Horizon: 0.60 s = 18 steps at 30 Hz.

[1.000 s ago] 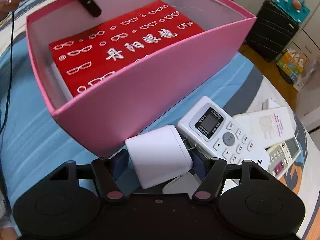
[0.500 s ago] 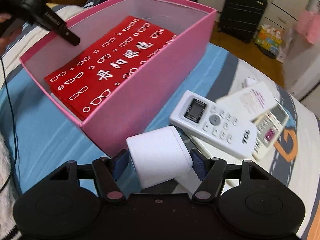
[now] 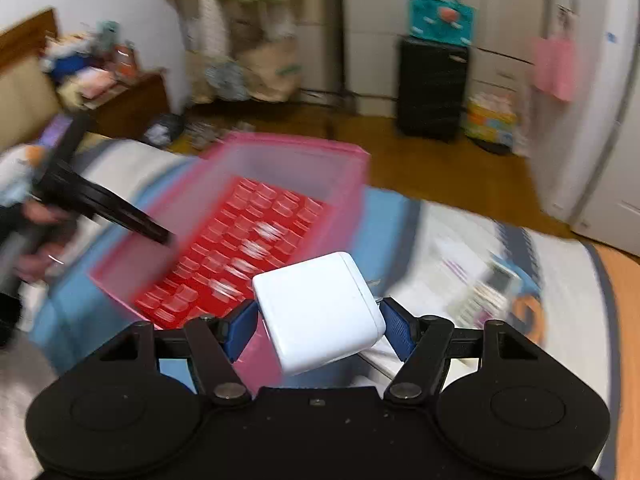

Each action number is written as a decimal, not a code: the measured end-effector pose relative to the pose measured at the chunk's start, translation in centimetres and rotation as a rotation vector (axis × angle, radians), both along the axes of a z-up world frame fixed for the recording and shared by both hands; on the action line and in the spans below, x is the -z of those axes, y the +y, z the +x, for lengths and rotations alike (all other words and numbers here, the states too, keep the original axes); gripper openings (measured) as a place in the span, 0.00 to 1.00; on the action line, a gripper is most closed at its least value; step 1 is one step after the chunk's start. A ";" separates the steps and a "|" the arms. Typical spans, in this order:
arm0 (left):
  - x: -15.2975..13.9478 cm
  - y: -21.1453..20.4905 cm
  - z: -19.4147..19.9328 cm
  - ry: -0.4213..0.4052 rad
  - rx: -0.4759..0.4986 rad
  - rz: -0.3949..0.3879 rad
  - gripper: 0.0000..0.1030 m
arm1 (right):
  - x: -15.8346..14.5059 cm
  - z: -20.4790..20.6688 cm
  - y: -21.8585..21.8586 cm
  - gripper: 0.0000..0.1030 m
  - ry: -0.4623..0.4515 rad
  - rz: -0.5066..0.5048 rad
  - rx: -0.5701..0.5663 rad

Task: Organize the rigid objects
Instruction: 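Carry the white charger into the pink box and open the right gripper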

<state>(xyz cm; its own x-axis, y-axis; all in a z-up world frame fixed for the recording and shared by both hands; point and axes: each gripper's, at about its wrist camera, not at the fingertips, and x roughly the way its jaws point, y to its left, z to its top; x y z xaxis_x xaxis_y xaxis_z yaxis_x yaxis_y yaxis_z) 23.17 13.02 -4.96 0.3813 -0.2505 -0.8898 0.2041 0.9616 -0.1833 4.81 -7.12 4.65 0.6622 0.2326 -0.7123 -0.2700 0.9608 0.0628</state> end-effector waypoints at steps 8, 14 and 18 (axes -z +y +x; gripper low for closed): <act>0.2 0.6 0.1 0.005 0.007 -0.023 0.07 | 2.3 6.3 9.1 0.70 0.170 0.063 -0.249; 0.5 1.2 0.2 0.010 0.001 -0.052 0.08 | 8.4 12.2 12.2 0.70 0.355 0.010 -0.187; 0.4 0.9 0.1 -0.002 0.016 -0.041 0.08 | 11.1 14.1 12.6 0.70 0.442 0.025 -0.111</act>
